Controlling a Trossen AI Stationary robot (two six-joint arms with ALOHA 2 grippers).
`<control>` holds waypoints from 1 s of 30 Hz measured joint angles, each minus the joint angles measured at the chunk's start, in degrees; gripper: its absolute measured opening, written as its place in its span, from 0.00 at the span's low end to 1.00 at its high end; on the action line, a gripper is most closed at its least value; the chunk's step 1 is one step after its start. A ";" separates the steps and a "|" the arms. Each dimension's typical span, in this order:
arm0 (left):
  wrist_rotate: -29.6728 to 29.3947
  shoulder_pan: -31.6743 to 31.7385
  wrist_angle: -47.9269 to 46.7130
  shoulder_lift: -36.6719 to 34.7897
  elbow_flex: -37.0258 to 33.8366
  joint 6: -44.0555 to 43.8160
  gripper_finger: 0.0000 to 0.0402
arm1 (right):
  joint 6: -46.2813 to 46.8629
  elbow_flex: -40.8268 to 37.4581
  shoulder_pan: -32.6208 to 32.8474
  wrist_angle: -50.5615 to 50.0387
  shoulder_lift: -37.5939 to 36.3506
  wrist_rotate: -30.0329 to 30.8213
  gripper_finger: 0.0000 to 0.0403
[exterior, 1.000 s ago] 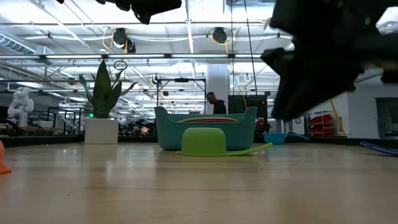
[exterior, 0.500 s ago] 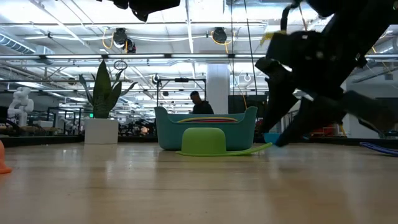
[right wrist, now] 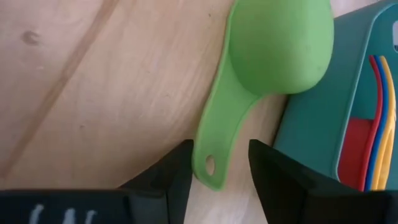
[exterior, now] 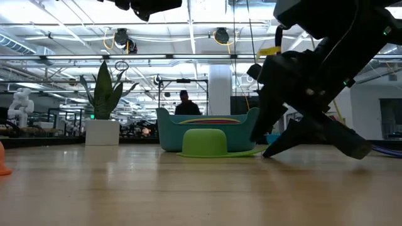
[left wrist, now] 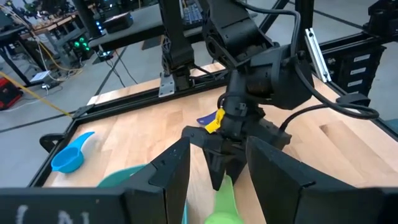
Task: Nest measuring cups in basket
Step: Stack the green measuring cup on top of the yellow measuring cup inside the light blue bin
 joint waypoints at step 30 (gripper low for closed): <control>-7.08 -3.91 -0.07 -2.70 0.02 1.57 0.40 | -8.52 -0.35 8.35 6.83 -13.60 9.53 0.00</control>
